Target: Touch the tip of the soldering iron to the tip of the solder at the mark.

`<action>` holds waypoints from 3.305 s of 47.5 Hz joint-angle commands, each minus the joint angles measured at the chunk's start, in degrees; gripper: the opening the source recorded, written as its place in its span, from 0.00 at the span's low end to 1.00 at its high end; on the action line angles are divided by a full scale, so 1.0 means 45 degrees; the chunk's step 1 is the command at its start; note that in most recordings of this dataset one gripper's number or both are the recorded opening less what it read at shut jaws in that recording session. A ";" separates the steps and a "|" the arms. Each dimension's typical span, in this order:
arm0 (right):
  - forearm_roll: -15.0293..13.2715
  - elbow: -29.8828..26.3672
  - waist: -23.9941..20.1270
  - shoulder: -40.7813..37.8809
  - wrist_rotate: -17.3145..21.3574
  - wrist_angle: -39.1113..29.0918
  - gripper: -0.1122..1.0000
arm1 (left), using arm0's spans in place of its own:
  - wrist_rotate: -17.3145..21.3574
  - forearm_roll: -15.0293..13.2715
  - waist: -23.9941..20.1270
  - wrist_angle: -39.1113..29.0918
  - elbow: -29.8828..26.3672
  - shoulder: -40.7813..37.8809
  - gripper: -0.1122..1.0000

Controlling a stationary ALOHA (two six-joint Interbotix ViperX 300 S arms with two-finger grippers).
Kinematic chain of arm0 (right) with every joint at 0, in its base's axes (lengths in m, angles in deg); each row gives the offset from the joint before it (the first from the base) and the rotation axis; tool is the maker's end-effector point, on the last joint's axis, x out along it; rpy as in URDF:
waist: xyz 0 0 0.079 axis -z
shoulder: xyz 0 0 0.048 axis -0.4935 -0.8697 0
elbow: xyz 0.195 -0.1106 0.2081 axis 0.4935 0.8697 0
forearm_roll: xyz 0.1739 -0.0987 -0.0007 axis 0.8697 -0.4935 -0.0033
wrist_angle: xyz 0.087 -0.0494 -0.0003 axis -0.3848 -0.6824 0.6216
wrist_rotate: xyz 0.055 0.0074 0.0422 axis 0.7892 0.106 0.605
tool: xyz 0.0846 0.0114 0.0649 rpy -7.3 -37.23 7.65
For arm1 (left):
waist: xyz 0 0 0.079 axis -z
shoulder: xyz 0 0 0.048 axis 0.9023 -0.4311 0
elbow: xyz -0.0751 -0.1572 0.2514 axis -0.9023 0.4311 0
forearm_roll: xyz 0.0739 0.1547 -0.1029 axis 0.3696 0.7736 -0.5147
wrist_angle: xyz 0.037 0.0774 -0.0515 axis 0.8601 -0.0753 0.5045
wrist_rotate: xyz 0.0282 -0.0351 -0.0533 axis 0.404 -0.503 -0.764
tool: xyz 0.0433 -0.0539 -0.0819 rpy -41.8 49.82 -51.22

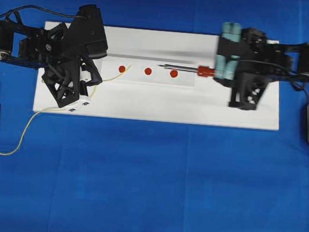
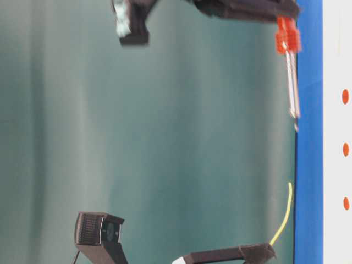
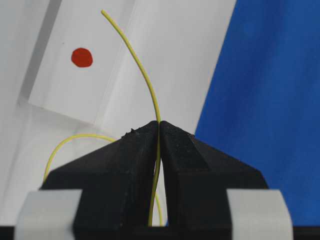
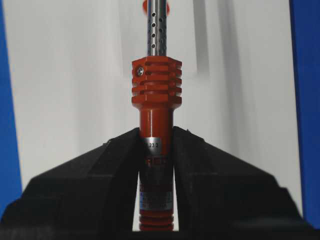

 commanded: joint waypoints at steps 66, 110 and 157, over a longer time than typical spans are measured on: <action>-0.0293 0.0957 0.0352 0.1074 0.0156 -0.0156 0.16 | -0.0488 0.0020 0.0039 -0.0391 -0.5020 -0.5703 0.11; -0.0254 0.0762 0.0332 -0.0586 0.0156 0.0313 0.16 | -0.0508 0.0020 0.0020 -0.0410 -0.5039 -0.5703 0.11; -0.0254 0.0723 0.0195 -0.0898 0.0137 0.0449 0.16 | -0.0488 0.0020 -0.0039 -0.0449 -0.5039 -0.5703 0.11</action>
